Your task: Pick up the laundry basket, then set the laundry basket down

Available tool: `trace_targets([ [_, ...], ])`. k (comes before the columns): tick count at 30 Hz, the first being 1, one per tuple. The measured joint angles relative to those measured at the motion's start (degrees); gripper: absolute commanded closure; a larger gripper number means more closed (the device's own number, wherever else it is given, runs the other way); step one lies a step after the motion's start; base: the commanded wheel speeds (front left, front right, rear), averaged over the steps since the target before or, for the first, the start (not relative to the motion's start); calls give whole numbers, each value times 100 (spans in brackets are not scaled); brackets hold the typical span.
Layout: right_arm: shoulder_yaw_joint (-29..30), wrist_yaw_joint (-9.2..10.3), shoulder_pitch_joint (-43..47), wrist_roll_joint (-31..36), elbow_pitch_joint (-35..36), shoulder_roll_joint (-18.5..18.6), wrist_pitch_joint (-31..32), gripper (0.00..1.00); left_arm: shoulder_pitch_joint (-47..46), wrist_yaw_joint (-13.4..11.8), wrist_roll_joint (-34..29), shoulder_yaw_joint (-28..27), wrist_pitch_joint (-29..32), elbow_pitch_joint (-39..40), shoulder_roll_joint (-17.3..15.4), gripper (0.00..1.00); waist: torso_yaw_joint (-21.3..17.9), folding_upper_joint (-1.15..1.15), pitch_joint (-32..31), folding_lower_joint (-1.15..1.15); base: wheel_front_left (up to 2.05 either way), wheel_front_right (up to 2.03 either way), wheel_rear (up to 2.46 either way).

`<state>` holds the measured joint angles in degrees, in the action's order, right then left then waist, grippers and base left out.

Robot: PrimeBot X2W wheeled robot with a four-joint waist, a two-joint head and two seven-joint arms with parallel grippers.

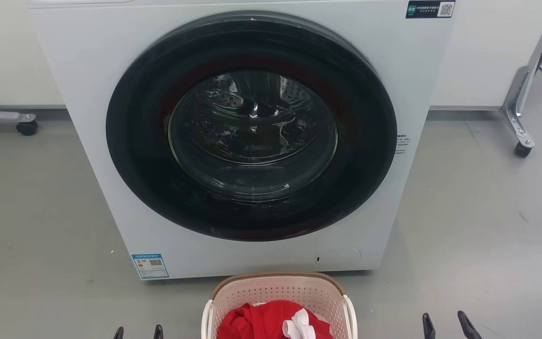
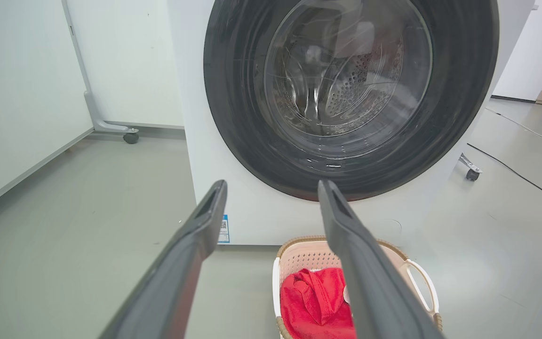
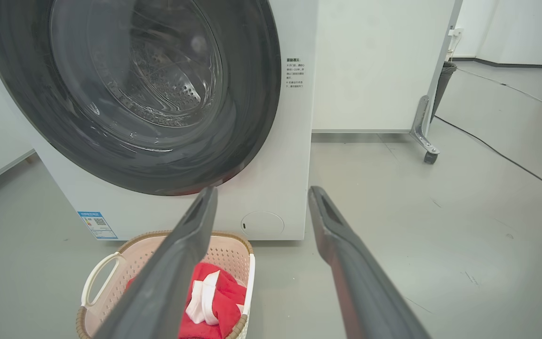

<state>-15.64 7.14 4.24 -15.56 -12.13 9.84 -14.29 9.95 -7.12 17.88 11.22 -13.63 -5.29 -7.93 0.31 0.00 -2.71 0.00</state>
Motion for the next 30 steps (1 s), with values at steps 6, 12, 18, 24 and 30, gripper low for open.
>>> trace_targets([
  [6,22,0,1,54,27,-30,3,0,3,0,-10,3,111,21,8,0,-6,0,8,0,0,0,0],
  [12,44,1,7,56,51,-32,12,0,21,0,-35,4,216,40,35,0,-3,0,18,0,0,0,0],
  [18,64,1,18,58,84,-59,59,0,36,0,-52,-3,296,53,42,0,0,0,21,0,0,0,0],
  [24,58,-1,26,55,24,-77,60,100,94,5,-88,-12,345,-11,80,100,5,0,20,0,0,0,0],
  [30,97,-25,119,-24,-135,-143,114,100,118,48,11,-25,390,-177,107,100,4,0,28,0,0,0,0],
])
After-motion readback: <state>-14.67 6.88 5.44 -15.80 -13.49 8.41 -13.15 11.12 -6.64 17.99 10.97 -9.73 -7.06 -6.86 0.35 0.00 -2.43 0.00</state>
